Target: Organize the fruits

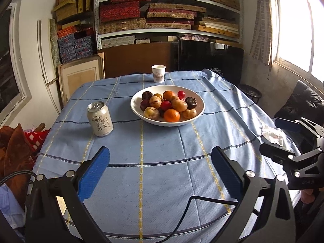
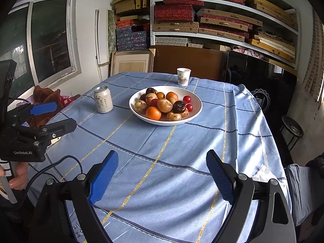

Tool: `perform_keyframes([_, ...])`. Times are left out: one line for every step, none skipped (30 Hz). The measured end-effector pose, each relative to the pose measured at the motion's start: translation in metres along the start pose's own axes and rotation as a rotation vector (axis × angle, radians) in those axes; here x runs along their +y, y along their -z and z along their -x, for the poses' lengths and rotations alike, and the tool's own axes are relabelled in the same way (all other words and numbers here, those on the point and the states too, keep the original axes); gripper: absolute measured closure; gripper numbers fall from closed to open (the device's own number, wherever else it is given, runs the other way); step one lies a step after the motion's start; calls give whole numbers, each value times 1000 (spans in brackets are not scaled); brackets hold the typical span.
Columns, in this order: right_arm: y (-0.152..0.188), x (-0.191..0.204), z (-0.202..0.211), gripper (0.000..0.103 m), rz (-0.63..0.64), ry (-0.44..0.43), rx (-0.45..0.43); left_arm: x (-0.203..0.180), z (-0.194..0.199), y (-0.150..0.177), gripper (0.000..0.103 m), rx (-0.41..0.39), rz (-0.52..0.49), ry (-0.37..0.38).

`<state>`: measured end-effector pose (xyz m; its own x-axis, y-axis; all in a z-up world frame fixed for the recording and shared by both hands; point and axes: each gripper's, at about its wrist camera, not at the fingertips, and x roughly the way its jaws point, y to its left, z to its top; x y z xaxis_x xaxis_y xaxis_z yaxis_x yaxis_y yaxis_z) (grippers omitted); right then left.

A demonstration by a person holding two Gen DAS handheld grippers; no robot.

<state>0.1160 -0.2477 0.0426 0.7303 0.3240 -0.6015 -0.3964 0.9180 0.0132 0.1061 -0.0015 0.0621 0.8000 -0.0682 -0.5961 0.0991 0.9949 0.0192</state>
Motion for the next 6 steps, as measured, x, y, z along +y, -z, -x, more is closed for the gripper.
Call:
perform_keyframes([0,-1,-1,14,0,0,0,0,-1,0,5,2,-2,2])
perform_keyframes([0,0,0,14,0,0,0,0,-1,0,5,3,-3,-4])
perform_keyframes([0,-1,0,14,-1,0,-1,0,-2,0,5,5,-3,-12])
perform_keyframes([0,-1,-1,14,0,-1,-1,0,-3,1,5,7,-6,-14])
perform_keyframes([0,0,0,14,1,0,-2,0,-3,1,5,9,-7,-13])
perform_keyframes([0,0,0,14,1,0,-2,0,-3,1,5,11,-7,-14])
